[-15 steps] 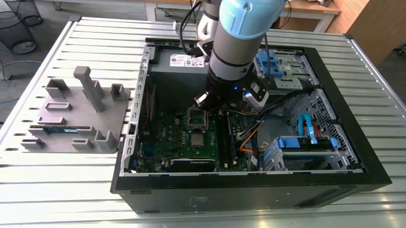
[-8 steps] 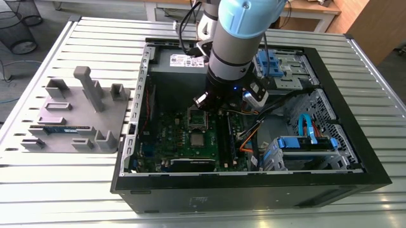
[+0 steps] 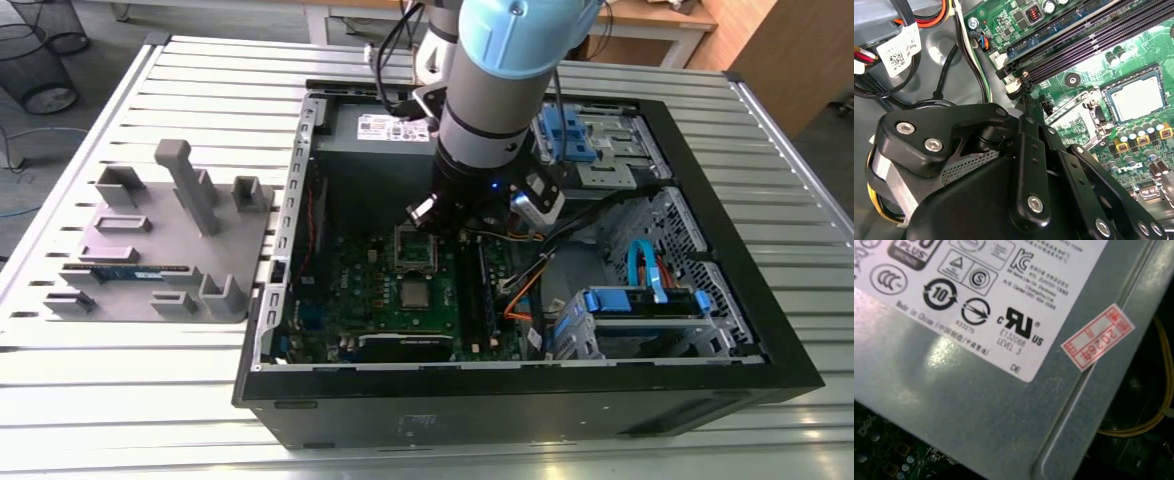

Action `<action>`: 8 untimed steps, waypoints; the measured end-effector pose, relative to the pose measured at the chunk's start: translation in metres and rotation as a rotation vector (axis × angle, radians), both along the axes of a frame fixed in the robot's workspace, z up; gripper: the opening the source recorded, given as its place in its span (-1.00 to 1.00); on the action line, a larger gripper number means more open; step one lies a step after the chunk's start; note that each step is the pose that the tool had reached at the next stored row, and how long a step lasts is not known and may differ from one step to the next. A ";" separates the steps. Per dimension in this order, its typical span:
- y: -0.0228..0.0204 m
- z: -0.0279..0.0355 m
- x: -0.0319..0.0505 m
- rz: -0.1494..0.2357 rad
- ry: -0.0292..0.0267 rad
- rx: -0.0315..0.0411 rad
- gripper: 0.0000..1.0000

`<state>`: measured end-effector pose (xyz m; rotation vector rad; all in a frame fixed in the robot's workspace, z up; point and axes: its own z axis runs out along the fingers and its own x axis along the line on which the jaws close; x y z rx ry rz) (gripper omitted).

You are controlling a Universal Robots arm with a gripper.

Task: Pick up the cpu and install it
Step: 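Close the cpu cover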

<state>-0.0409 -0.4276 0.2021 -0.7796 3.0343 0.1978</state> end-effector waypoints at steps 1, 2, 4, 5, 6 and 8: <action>-0.0001 0.0005 0.0000 0.001 0.0001 -0.0005 -0.79; -0.0002 0.0010 -0.0001 0.001 0.0001 -0.0005 -0.79; -0.0003 0.0022 -0.0001 0.002 0.0000 -0.0004 -0.79; -0.0004 0.0028 -0.0001 0.002 0.0000 -0.0004 -0.79; -0.0006 0.0034 -0.0001 0.003 0.0000 -0.0003 -0.79; -0.0010 0.0048 -0.0001 0.003 0.0000 -0.0005 -0.79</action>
